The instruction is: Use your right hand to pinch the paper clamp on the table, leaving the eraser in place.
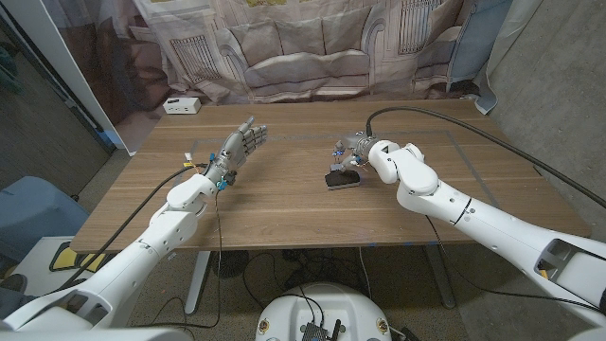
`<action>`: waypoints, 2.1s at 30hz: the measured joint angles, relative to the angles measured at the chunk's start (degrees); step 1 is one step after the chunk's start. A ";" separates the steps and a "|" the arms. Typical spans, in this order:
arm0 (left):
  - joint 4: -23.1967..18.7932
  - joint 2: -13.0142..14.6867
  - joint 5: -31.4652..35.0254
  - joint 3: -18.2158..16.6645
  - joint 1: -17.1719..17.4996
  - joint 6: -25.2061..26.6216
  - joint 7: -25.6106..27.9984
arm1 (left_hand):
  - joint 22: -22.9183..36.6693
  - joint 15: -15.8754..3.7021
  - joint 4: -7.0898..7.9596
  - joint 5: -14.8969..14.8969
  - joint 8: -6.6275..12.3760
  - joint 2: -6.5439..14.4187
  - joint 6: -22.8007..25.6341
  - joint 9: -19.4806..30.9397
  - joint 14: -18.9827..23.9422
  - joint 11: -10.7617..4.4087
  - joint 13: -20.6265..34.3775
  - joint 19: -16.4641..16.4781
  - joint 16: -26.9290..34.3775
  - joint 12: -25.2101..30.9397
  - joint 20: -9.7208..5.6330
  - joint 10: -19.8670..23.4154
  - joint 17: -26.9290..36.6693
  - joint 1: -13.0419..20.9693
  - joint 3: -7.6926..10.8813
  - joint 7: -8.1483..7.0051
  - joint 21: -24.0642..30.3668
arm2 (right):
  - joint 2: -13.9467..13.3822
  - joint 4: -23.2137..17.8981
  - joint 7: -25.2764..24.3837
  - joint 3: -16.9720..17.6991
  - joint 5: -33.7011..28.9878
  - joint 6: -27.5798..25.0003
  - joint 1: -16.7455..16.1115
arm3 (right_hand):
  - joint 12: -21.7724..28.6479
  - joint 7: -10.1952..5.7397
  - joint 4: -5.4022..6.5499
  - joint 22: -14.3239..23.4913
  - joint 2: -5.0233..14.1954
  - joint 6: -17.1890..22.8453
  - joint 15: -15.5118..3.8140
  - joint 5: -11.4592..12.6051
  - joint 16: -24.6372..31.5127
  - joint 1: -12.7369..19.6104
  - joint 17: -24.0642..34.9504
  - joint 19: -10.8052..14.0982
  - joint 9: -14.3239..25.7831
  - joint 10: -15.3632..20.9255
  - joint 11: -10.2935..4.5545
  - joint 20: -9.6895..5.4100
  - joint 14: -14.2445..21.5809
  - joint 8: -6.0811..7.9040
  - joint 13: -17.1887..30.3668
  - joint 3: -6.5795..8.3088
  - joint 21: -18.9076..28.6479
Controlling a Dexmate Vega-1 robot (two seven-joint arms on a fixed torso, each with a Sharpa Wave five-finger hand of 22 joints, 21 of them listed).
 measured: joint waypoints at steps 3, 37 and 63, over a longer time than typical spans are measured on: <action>0.09 0.00 -0.03 -0.04 -0.12 -0.03 -0.15 | 0.00 0.00 0.00 0.00 0.00 0.00 0.00 0.00 0.00 0.00 0.00 0.00 0.00 0.00 0.00 0.00 0.00 0.00 0.00 0.00 0.00 | 0.00 -0.23 -0.11 0.10 -0.05 -0.07 -0.05 | 0.00 0.00 -0.04 0.00 0.30 0.00 0.00 0.00 0.00 0.30 0.00 0.00 -0.01 0.00 0.00 0.00 0.00 0.00 0.00 -0.04 -0.28; 1.18 -0.53 0.00 0.09 -1.43 -0.07 -0.64 | 0.00 0.00 0.03 -0.22 0.00 0.00 0.00 0.00 0.00 0.00 0.00 -0.29 0.00 0.03 0.29 0.00 0.00 0.00 0.31 0.00 0.00 | -1.49 -4.37 -3.08 3.06 0.16 -1.95 -2.31 | -0.77 0.01 0.08 0.02 0.59 -0.03 0.00 0.00 -0.01 0.59 -0.02 -0.02 0.00 -0.01 0.00 0.00 -0.01 -0.46 0.13 -0.25 -0.53; 0.41 -0.30 0.25 0.09 -1.48 0.06 -0.22 | 0.00 -0.22 0.17 -0.22 0.00 0.00 0.00 0.00 0.22 0.00 0.00 -0.29 0.00 0.03 0.29 0.00 0.00 0.00 0.94 0.00 0.39 | -2.91 -8.67 -5.53 5.85 0.09 -3.18 -5.07 | -1.12 0.31 0.26 0.03 0.82 0.90 0.00 -0.34 -0.28 0.82 -0.02 0.61 -0.26 0.61 0.01 -0.01 -0.01 -0.92 0.13 -0.54 -0.75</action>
